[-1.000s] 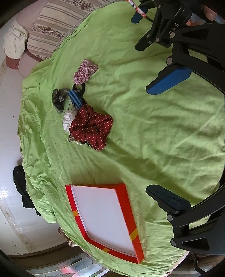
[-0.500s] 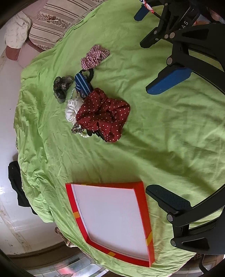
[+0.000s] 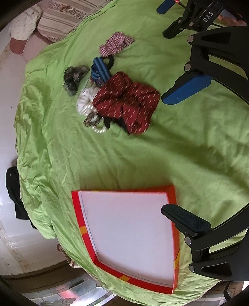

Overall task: Organize jewelry
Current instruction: 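Move the left tool toward the red polka-dot scrunchie while the right tool approaches the plaid scrunchie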

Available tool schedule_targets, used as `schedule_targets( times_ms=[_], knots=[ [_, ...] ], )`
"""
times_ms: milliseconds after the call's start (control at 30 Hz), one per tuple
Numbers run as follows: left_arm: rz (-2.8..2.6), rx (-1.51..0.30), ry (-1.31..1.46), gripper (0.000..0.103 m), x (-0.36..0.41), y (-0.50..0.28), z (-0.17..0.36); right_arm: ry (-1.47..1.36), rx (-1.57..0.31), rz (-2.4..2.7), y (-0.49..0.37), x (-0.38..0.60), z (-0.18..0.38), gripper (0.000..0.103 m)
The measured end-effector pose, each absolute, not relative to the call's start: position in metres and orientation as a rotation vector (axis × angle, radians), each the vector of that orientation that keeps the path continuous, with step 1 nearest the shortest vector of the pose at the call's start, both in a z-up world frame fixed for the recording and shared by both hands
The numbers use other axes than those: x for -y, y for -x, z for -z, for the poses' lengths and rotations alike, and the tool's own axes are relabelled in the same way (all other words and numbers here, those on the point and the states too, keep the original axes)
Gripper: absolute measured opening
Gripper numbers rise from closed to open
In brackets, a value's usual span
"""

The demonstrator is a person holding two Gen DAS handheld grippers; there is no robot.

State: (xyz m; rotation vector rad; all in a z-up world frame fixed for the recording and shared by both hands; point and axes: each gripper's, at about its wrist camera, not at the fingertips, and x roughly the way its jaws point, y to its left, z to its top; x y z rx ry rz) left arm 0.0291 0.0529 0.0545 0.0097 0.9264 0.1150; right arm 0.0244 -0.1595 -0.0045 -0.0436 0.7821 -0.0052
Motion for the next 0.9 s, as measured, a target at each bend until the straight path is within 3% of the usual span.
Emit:
schedule_targets(
  times_ms=[100,267,400,900],
  knots=[
    [-0.16,-0.923,0.002,0.101,-0.068,-0.033,-0.054,0.037,-0.785,0.004,-0.025,0.16,0.005,0.1],
    [-0.257,-0.935,0.017,0.078,-0.094,-0.039,-0.05,0.034,-0.785,0.005,-0.023,0.16,0.005,0.1],
    [-0.325,-0.969,0.058,0.071,-0.118,-0.042,-0.043,0.033,-0.783,0.009,-0.021,0.161,0.006,0.1],
    [-0.375,-0.962,0.055,0.071,-0.142,-0.022,-0.047,0.027,-0.78,0.014,-0.014,0.16,0.001,0.1]
  ],
)
